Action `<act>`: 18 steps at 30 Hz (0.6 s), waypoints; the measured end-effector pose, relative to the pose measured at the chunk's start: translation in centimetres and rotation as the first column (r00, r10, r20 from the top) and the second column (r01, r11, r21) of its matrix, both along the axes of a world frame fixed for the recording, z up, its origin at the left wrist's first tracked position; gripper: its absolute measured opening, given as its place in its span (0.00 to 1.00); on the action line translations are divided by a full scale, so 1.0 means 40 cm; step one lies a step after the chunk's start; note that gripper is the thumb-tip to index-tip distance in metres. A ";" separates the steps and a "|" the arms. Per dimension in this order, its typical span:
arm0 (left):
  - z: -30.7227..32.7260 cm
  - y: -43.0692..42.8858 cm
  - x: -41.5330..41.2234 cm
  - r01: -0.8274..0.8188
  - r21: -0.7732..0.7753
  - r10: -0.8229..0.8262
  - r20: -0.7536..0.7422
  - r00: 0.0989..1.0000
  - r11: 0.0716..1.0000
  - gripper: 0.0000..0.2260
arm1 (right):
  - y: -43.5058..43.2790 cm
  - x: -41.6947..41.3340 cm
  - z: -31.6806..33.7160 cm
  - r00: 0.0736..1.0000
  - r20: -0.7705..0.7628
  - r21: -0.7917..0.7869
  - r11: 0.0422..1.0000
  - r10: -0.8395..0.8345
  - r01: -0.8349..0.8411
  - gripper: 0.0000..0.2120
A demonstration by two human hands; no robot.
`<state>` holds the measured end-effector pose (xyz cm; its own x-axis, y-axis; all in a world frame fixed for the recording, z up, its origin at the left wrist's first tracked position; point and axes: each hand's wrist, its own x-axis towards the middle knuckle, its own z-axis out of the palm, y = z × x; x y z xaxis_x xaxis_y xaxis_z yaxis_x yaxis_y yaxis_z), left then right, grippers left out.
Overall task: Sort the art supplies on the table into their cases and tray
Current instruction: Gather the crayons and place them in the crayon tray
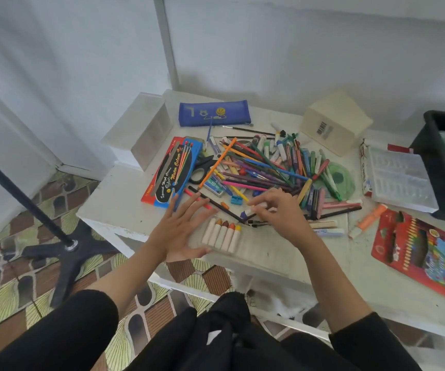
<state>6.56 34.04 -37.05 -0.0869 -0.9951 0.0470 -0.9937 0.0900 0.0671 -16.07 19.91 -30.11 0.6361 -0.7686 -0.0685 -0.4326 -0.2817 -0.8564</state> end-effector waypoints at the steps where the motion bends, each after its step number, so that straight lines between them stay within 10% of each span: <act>1: 0.001 0.000 -0.001 -0.001 -0.001 0.001 -0.001 1.000 1.000 0.36 | 0.006 -0.007 -0.001 1.000 -0.004 0.003 1.000 0.017 -0.017 0.07; 11: 0.004 0.002 -0.003 0.007 -0.032 -0.008 -0.037 0.999 0.999 0.37 | 0.061 -0.026 -0.009 0.987 0.080 -0.010 0.990 0.141 -0.140 0.07; 18: 0.005 0.004 -0.004 0.008 -0.030 -0.009 -0.033 0.999 1.000 0.37 | 0.079 -0.001 -0.006 0.872 -0.143 -0.020 0.880 0.468 -0.475 0.10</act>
<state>6.39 34.21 -36.86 -0.0937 -0.9924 0.0793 -0.9901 0.1012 0.0967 -16.12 23.06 -30.36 0.9120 -0.3843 -0.1433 -0.3432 -0.5238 -0.7797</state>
